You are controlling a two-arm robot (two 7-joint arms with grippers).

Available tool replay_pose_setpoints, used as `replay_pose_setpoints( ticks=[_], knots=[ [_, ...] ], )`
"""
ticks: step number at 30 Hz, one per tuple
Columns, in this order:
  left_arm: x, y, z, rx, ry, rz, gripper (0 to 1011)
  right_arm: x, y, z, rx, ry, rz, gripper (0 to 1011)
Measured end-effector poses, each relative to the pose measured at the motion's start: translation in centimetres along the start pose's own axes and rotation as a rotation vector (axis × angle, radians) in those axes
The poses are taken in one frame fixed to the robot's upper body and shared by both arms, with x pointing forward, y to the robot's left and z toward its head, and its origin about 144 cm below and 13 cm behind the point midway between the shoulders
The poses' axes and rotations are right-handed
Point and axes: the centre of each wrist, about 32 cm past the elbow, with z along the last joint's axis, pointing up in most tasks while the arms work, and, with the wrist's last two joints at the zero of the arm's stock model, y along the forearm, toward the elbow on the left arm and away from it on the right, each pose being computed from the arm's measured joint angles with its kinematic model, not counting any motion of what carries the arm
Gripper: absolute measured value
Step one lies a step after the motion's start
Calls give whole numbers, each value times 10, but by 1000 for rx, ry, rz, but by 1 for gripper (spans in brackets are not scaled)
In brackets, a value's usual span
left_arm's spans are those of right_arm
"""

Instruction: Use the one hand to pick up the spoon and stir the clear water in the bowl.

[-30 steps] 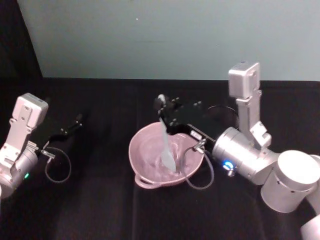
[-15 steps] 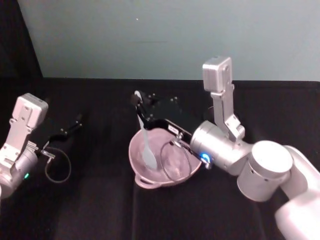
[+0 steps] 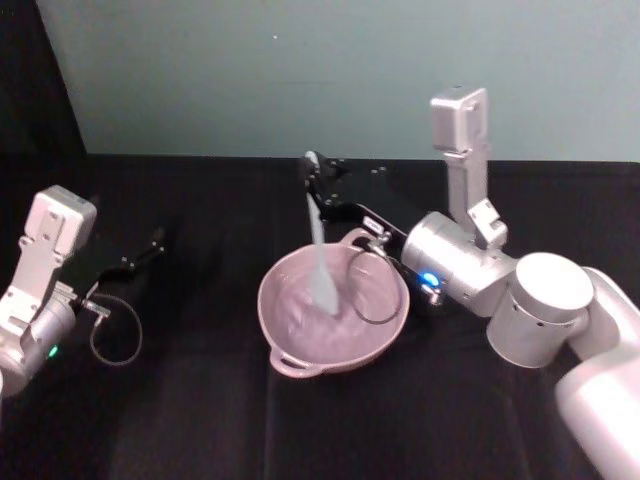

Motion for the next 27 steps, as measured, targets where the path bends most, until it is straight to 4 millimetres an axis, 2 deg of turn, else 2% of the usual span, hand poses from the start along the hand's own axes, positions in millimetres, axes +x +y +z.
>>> replay_pose_setpoints(
  ticks=[5, 12, 17, 24, 27],
  knots=[
    [0, 0, 0, 0, 0, 0, 1011, 9, -17, 4, 7, -12, -44, 108],
    [0, 0, 0, 0, 0, 0, 1011, 8, -36, 9, 10, -24, -69, 109],
    [0, 0, 0, 0, 0, 0, 1011, -5, -46, 10, 7, -25, -44, 108],
    [0, 0, 0, 0, 0, 0, 1011, -31, -39, 7, 6, -6, 42, 108],
    [0, 0, 0, 0, 0, 0, 1011, -37, -36, 6, 8, 0, 58, 109]
  ],
)
